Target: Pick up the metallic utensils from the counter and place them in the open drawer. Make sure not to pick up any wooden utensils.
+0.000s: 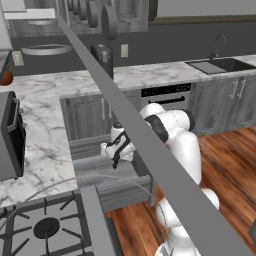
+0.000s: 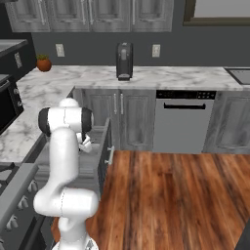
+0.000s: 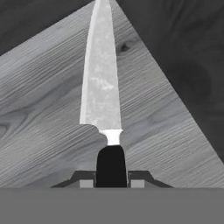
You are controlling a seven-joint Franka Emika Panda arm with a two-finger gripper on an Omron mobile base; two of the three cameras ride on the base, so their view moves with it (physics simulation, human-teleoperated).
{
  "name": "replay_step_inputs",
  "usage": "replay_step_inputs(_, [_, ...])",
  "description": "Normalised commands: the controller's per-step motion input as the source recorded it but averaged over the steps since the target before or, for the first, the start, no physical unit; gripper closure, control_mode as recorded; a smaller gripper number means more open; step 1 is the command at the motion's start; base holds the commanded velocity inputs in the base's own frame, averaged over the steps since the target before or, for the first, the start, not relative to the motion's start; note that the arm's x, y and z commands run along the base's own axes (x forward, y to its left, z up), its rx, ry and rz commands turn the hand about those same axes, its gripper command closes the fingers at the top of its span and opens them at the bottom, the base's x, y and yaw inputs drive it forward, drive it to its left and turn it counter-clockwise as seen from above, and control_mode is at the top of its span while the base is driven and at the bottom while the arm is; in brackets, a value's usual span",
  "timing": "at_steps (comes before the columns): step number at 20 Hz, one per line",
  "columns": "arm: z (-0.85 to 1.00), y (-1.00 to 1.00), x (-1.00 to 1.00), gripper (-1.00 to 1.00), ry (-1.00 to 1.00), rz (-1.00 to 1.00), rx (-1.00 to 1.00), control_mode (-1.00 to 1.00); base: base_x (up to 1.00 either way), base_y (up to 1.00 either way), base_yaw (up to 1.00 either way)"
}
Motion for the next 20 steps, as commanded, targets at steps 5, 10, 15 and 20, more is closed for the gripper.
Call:
replay_step_inputs(5, [-0.52,0.28,0.47,1.00,0.05,0.00,0.00,-1.00,0.00,0.00,0.00])
replay_step_inputs(10, [-0.62,0.28,0.59,1.00,0.00,0.00,0.00,-1.00,0.00,0.00,0.00])
replay_step_inputs(15, [-0.99,0.08,0.28,1.00,0.00,0.00,-0.03,-1.00,0.00,0.00,0.00])
replay_step_inputs(20, [-0.45,0.06,0.23,-1.00,-0.07,0.00,-0.01,-1.00,0.00,0.00,0.00])
